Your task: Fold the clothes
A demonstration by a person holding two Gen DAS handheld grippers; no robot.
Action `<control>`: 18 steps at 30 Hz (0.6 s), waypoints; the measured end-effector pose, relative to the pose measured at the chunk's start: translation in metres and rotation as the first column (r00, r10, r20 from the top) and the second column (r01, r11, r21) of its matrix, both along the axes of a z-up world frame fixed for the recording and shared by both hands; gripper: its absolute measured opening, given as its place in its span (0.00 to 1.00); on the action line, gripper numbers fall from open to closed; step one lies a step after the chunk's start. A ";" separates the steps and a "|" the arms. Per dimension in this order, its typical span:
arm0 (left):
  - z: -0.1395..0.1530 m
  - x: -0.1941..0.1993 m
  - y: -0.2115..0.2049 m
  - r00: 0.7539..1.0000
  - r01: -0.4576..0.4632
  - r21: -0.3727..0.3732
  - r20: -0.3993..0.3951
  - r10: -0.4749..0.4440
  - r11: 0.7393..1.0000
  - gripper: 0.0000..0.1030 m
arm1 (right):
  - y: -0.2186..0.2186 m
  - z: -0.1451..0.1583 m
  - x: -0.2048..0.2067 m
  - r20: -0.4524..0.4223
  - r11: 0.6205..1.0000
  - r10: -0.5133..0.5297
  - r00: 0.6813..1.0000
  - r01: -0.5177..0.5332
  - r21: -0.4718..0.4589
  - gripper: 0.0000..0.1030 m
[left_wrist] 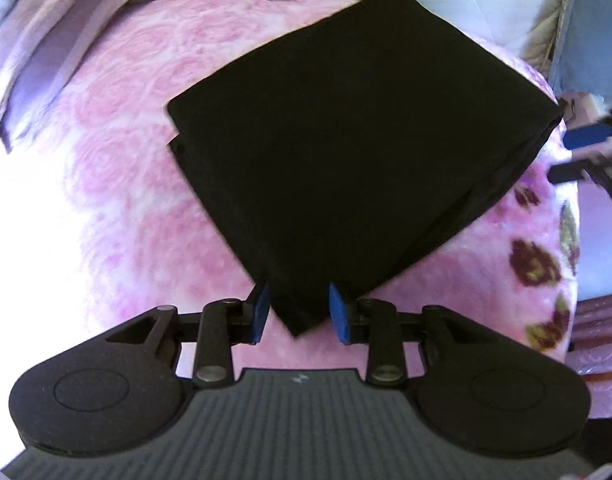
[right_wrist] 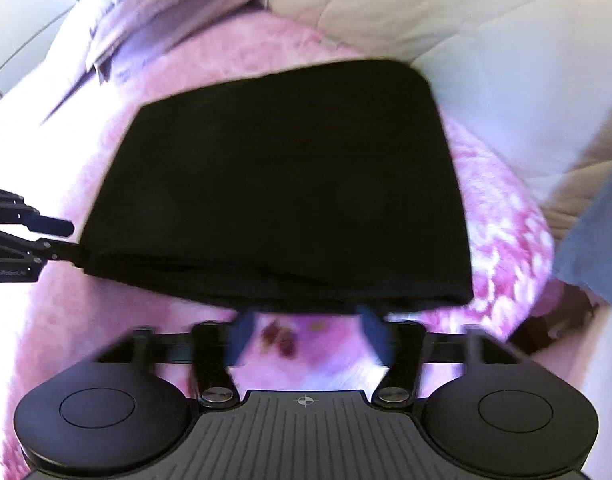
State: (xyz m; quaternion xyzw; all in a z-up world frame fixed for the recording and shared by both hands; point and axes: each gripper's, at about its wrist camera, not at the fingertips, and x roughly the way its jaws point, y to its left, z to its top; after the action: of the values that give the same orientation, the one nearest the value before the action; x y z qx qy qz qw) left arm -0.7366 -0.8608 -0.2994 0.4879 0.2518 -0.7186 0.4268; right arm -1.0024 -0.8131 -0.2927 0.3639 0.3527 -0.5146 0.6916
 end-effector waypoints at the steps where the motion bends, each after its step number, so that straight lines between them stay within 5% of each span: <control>1: 0.005 0.005 0.007 1.000 -0.021 -0.003 -0.014 0.021 1.000 0.32 | 0.010 0.005 0.003 -0.002 1.000 -0.003 1.000 0.003 -0.013 0.73; 8: 0.042 0.022 0.074 0.977 -0.120 -0.027 -0.179 0.113 0.992 0.75 | 0.086 0.036 0.031 -0.036 0.993 -0.100 0.994 0.098 -0.062 0.74; 13: 0.075 0.039 0.124 0.966 -0.122 -0.060 -0.236 0.104 0.991 0.95 | 0.140 0.077 0.060 -0.051 0.971 -0.206 0.977 0.198 -0.132 0.74; 18: 0.109 0.061 0.169 0.961 -0.115 -0.094 -0.264 0.086 0.989 0.98 | 0.190 0.116 0.090 -0.041 0.954 -0.253 0.966 0.243 -0.178 0.75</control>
State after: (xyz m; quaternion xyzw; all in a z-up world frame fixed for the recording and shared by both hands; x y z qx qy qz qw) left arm -0.6757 -0.6916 -0.1909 0.3524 0.2907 -0.7662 0.4520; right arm -0.9127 -0.6227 -0.1765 0.3279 0.2804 -0.6370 0.6388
